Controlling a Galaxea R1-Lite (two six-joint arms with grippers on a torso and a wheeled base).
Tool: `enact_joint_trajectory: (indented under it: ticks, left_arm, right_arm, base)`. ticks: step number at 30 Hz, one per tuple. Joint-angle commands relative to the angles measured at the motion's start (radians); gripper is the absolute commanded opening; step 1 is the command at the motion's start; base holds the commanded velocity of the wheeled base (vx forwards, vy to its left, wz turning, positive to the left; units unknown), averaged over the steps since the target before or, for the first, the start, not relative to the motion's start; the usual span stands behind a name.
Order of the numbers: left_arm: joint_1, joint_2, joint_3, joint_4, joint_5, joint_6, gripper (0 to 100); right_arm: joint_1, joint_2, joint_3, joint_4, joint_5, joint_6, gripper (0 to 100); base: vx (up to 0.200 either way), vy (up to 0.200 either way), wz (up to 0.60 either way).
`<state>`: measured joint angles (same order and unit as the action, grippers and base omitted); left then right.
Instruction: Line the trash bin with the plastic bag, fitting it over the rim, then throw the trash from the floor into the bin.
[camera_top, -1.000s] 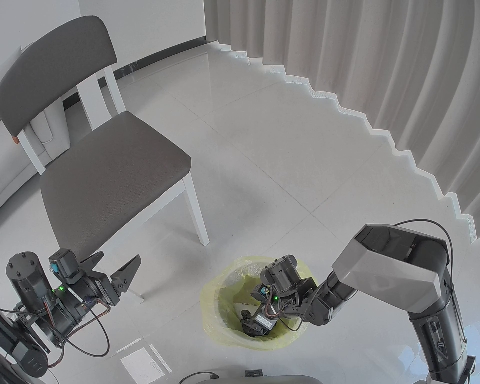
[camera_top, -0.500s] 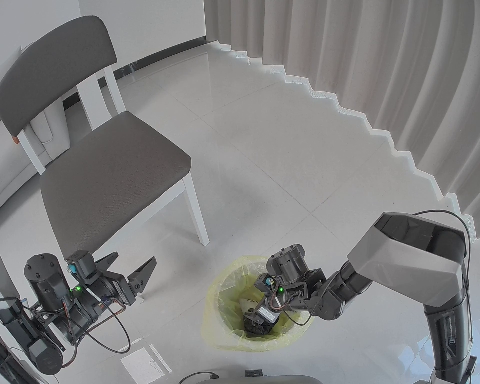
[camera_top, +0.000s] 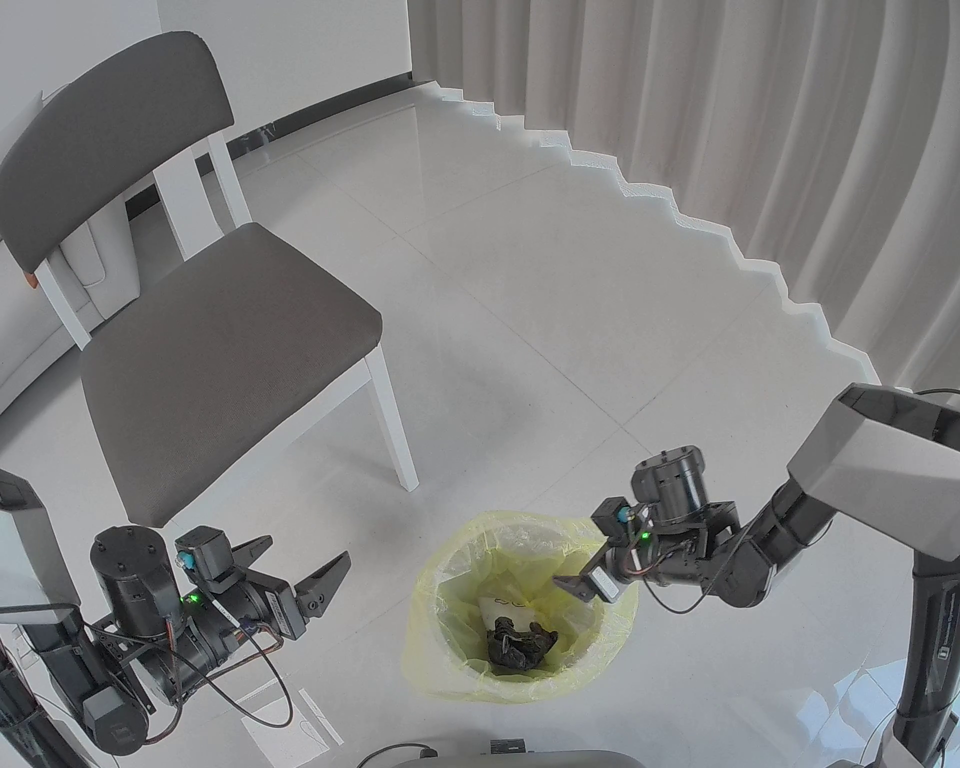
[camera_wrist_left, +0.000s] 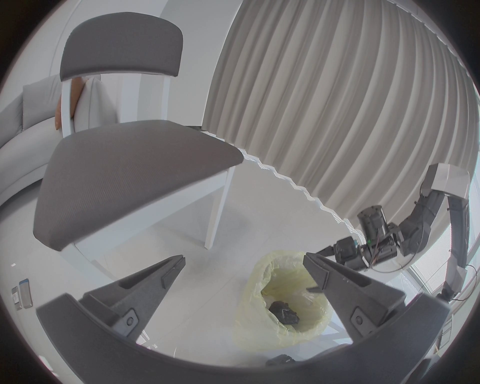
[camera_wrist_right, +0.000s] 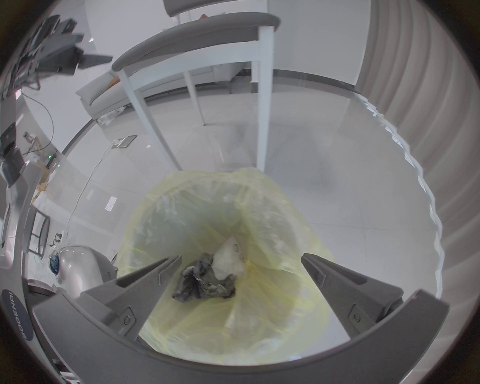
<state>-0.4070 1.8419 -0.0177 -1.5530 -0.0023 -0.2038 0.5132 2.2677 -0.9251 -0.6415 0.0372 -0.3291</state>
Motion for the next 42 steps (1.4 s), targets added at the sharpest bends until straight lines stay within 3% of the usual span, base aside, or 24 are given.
enact_joint_trajectory:
  ticks: [1,9,11,14,20,37,42]
  left_arm:
    - [-0.010,0.022,0.015,-0.018,0.001,-0.002,100]
    - [-0.010,-0.035,0.018,-0.018,0.013,-0.003,100]
    - [-0.010,-0.029,0.018,-0.018,0.022,-0.003,100]
    - [-0.009,-0.026,0.018,-0.018,0.022,-0.006,100]
    - [-0.010,-0.023,0.018,-0.018,0.018,-0.006,100]
    - [-0.030,-0.064,0.018,-0.018,0.022,-0.006,100]
    - [-0.030,-0.075,0.018,-0.018,0.024,-0.003,100]
  right_arm:
    - [-0.140,-0.034,0.069,-0.037,0.070,0.035,100]
    - [-0.285,-0.027,0.134,-0.121,0.145,0.039,100]
    - [-0.314,-0.016,0.115,-0.127,0.197,0.051,100]
    - [-0.325,0.010,0.095,-0.124,0.237,0.076,100]
    - [-0.295,0.099,0.026,-0.109,0.233,0.091,100]
    - [-0.283,0.322,-0.477,0.338,0.196,0.081,100]
    - [-0.282,0.395,-0.718,0.562,0.201,0.088,100]
  base:
    - [0.000,0.000,0.00]
    - [0.000,0.000,0.00]
    - [0.000,0.000,0.00]
    - [0.000,0.000,0.00]
    - [0.000,0.000,0.00]
    - [0.000,0.000,0.00]
    - [0.000,0.000,0.00]
